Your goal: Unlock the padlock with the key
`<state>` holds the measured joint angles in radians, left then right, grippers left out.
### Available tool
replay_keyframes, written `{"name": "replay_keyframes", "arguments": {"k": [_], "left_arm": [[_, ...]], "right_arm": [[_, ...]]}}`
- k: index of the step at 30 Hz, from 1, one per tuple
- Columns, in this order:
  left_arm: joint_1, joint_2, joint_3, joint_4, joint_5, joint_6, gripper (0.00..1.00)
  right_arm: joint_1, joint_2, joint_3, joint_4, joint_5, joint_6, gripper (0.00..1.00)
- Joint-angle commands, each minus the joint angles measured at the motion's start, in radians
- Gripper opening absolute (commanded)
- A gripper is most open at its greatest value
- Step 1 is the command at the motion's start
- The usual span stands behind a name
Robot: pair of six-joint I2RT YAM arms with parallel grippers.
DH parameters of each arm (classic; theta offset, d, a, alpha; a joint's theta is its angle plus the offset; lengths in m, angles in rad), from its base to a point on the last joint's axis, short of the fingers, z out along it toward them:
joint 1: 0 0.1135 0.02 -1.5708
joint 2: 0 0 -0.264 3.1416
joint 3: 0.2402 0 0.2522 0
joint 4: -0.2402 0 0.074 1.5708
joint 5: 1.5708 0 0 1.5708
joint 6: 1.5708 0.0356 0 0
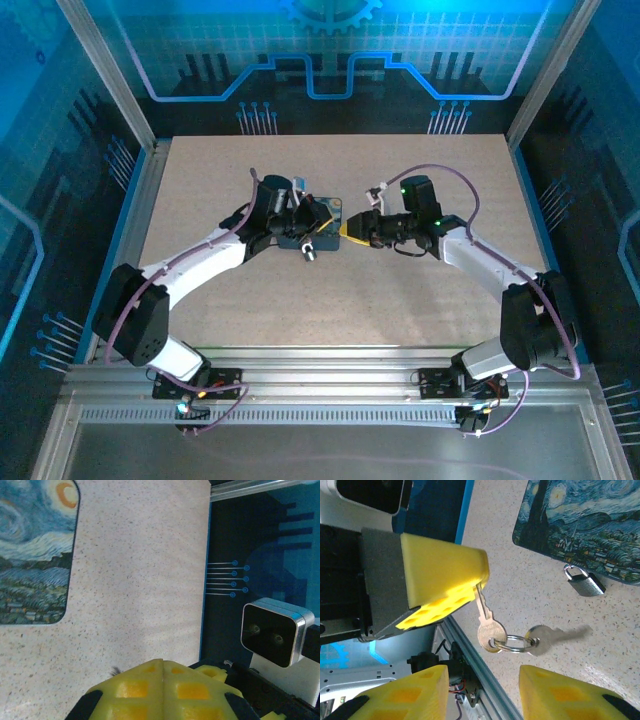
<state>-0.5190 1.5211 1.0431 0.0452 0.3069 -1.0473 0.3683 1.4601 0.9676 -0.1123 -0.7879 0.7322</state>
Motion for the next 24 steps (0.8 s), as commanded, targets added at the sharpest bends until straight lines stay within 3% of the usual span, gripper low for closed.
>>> {"name": "replay_keyframes", "arguments": {"k": [1, 11, 18, 24], "left_arm": [[0.011, 0.022, 0.01, 0.064, 0.075, 0.056, 0.0], [0.011, 0.021, 0.026, 0.037, 0.116, 0.089, 0.0], [0.011, 0.011, 0.03, -0.006, 0.113, 0.119, 0.0], [0.013, 0.009, 0.034, 0.001, 0.15, 0.14, 0.0]], "right_arm": [[0.01, 0.008, 0.038, -0.016, 0.008, -0.073, 0.41], [-0.031, 0.048, 0.071, -0.025, -0.003, -0.13, 0.41], [-0.066, 0.064, 0.118, -0.132, -0.012, -0.212, 0.43], [-0.061, 0.068, 0.1, -0.08, -0.059, -0.217, 0.42]]}}
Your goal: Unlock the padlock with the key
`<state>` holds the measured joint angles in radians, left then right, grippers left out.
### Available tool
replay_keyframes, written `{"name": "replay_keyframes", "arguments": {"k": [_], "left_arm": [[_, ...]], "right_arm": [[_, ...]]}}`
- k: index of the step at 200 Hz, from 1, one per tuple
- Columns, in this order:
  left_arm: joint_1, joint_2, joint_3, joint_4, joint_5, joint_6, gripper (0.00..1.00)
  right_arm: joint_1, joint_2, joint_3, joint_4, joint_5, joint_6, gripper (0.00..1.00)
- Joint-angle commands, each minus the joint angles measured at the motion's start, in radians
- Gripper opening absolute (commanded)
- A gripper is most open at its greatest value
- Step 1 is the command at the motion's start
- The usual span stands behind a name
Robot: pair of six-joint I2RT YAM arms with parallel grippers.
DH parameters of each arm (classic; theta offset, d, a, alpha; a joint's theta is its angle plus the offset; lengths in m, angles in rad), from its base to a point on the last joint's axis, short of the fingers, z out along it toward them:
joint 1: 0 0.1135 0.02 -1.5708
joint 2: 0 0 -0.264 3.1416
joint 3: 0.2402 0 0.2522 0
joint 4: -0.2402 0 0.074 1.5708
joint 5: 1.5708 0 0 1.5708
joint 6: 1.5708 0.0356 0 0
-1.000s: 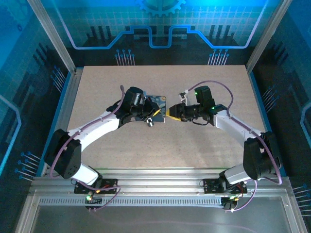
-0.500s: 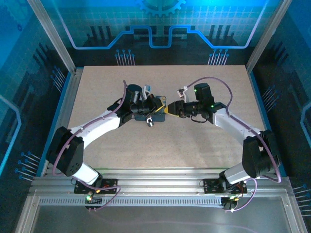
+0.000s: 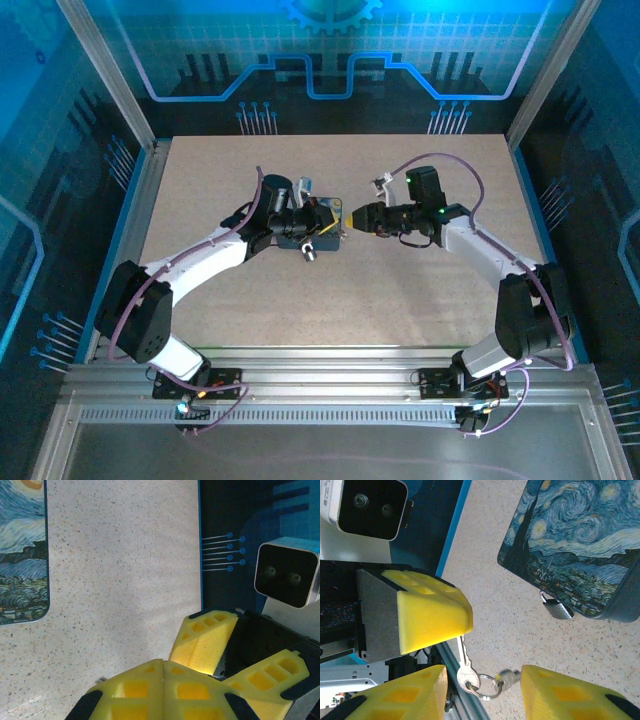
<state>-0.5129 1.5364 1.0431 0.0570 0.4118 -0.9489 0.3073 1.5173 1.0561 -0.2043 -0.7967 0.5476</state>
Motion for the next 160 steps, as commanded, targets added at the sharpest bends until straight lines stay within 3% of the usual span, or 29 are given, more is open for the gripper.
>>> {"name": "replay_keyframes", "arguments": {"k": [1, 77, 160], "left_arm": [[0.008, -0.008, 0.035, -0.009, 0.047, 0.045, 0.0], [0.028, -0.018, -0.001, 0.061, 0.065, -0.019, 0.0], [0.032, -0.031, -0.023, 0.093, 0.08, -0.039, 0.0]], "right_arm": [[0.004, 0.014, 0.01, 0.022, -0.064, -0.032, 0.42], [0.045, 0.067, 0.017, 0.07, -0.164, -0.028, 0.36], [0.048, 0.064, -0.01, 0.136, -0.15, 0.023, 0.12]]}}
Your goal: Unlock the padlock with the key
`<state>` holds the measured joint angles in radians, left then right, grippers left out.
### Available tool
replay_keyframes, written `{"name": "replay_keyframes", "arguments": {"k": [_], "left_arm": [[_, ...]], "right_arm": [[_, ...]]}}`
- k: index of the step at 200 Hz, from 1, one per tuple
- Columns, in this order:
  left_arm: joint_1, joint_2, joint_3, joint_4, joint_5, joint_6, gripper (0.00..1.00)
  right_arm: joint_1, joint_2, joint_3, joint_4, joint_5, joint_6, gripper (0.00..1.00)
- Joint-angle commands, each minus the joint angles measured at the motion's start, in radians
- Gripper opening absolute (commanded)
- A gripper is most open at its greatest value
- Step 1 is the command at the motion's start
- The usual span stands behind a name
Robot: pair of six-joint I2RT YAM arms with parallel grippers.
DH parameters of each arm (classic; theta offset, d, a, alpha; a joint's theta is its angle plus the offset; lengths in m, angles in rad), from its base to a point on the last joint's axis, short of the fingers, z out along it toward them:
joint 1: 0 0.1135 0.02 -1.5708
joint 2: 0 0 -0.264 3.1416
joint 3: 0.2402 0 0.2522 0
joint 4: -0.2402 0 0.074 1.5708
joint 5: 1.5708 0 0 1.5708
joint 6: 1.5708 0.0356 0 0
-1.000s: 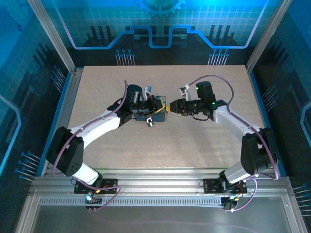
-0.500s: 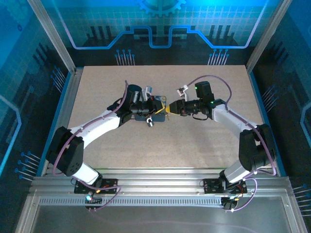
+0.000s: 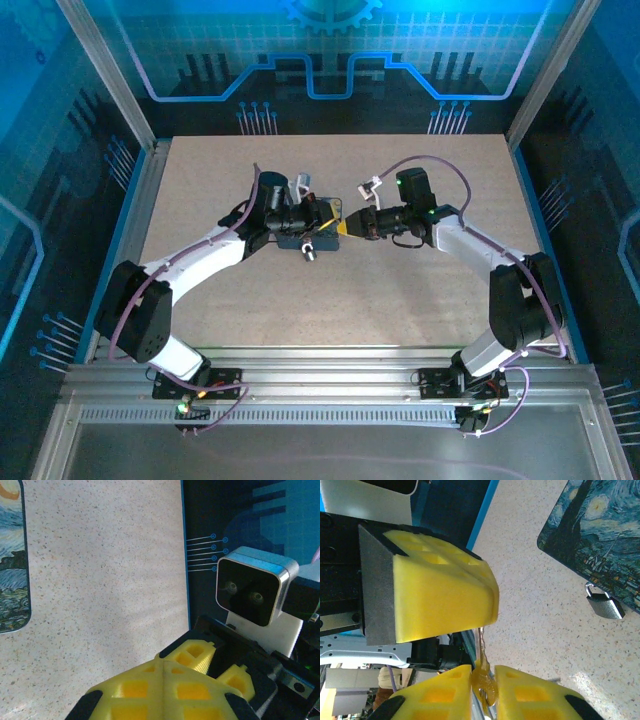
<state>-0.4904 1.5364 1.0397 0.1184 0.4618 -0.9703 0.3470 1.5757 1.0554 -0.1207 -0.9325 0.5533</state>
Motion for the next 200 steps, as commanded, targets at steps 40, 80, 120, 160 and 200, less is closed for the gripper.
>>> {"name": "replay_keyframes", "arguments": {"k": [40, 80, 120, 160, 200], "left_arm": [[0.021, -0.048, -0.045, 0.034, 0.013, -0.026, 0.0], [0.036, -0.055, -0.032, -0.039, 0.008, -0.005, 0.23], [0.061, -0.052, 0.033, -0.204, 0.069, 0.079, 0.35], [0.068, 0.011, 0.128, -0.351, 0.273, 0.246, 0.38], [0.074, 0.038, 0.127, -0.347, 0.336, 0.195, 0.43]], "right_arm": [[0.007, -0.03, -0.03, 0.052, 0.026, 0.009, 0.0], [0.014, -0.084, -0.02, -0.068, 0.074, -0.111, 0.0], [0.065, -0.08, 0.071, -0.315, 0.212, -0.305, 0.0], [0.082, -0.063, 0.1, -0.353, 0.247, -0.35, 0.0], [0.113, -0.045, 0.14, -0.409, 0.323, -0.398, 0.0]]}}
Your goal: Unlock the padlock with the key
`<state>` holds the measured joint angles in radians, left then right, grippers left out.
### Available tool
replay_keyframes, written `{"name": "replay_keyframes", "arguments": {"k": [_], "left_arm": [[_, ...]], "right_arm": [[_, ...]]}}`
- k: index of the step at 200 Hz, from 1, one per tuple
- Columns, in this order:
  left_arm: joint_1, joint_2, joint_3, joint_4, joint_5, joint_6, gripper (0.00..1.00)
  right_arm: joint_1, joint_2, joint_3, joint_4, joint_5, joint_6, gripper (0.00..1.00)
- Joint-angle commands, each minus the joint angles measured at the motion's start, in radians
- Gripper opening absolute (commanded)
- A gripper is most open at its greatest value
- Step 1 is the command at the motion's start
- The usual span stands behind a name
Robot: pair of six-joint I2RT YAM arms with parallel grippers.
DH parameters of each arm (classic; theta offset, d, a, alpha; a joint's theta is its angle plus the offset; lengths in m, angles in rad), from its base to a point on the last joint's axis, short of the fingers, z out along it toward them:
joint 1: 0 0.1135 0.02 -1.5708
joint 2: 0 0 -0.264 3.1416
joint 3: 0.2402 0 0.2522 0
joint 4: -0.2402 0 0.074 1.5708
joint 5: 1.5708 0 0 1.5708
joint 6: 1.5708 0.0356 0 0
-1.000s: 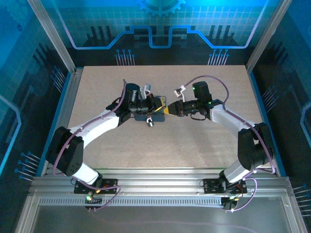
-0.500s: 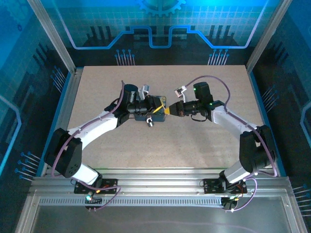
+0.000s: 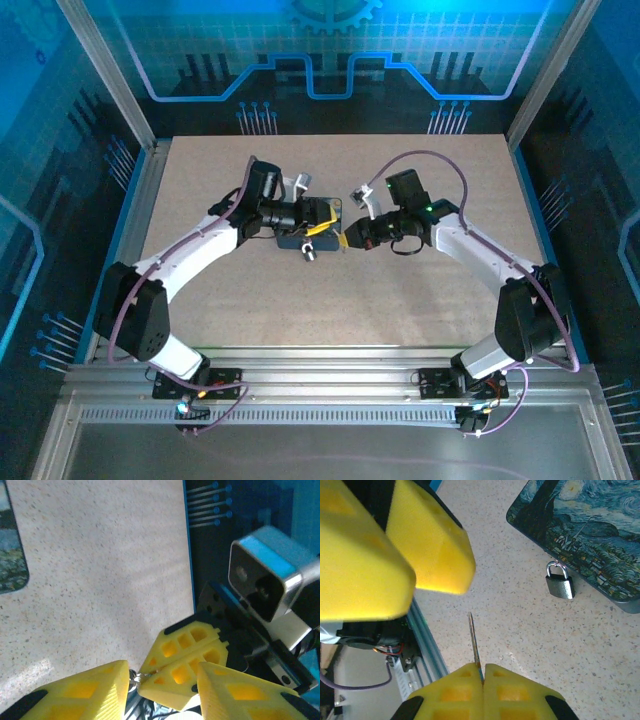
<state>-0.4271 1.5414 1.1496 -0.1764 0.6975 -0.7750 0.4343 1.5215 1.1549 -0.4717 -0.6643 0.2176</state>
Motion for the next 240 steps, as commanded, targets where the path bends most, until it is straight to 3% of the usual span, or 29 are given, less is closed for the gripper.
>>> {"name": "replay_keyframes", "arguments": {"k": [1, 39, 146, 240], "left_arm": [[0.011, 0.033, 0.018, -0.051, 0.101, -0.004, 0.43], [0.01, 0.028, -0.005, 0.029, 0.123, -0.099, 0.41], [0.011, 0.028, -0.01, -0.039, 0.103, -0.059, 0.34], [0.011, 0.017, -0.027, -0.031, 0.1, -0.041, 0.17]], "right_arm": [[0.026, 0.009, 0.041, -0.058, 0.056, -0.062, 0.0], [0.029, 0.009, 0.035, -0.027, 0.059, -0.05, 0.0], [0.03, -0.003, 0.028, 0.011, 0.029, -0.043, 0.0], [0.037, -0.011, 0.027, 0.035, -0.008, -0.03, 0.0]]}}
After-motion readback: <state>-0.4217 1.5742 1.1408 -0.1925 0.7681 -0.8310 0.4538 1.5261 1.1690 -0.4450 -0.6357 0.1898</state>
